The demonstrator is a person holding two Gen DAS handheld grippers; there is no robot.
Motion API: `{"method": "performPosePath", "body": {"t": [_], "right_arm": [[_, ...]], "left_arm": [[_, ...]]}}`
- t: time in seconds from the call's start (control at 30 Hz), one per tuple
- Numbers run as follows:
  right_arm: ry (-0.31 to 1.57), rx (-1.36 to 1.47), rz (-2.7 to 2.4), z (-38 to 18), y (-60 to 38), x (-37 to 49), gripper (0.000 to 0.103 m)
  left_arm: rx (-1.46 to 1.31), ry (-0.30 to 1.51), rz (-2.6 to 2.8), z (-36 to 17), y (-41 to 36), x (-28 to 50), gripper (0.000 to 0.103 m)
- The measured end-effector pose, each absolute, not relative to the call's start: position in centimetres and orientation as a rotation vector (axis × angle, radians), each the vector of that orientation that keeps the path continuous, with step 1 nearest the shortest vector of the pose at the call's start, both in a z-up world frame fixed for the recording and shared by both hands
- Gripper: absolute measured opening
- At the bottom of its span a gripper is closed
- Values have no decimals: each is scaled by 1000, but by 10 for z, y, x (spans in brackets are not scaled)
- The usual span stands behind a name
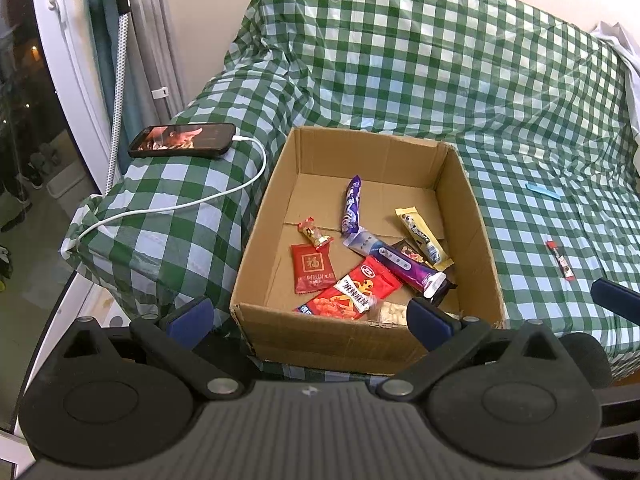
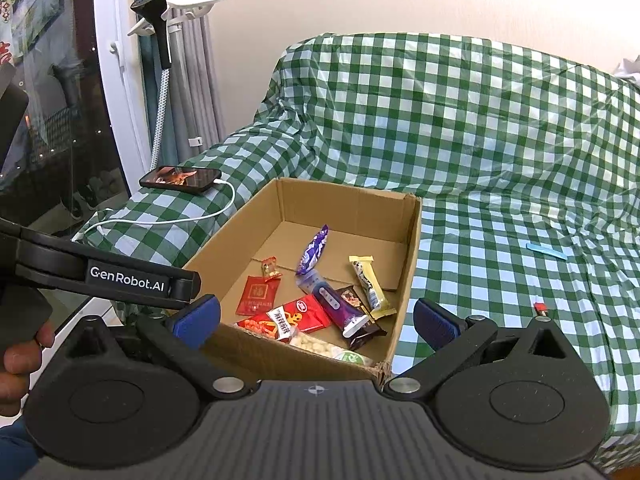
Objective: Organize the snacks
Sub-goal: 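Lift both tools up away from the box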
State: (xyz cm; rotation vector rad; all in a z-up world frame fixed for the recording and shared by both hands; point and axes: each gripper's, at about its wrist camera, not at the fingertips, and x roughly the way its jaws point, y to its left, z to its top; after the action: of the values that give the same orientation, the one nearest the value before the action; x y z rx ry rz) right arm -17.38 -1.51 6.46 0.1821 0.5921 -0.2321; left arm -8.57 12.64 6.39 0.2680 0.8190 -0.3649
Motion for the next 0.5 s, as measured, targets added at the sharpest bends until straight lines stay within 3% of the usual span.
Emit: {"method": "performPosePath", "body": {"t": [0.5], "right_arm": [[631,239,-233,46,-31,-163,102]], "left_arm": [[333,853,-359,48,110,-75,103]]}}
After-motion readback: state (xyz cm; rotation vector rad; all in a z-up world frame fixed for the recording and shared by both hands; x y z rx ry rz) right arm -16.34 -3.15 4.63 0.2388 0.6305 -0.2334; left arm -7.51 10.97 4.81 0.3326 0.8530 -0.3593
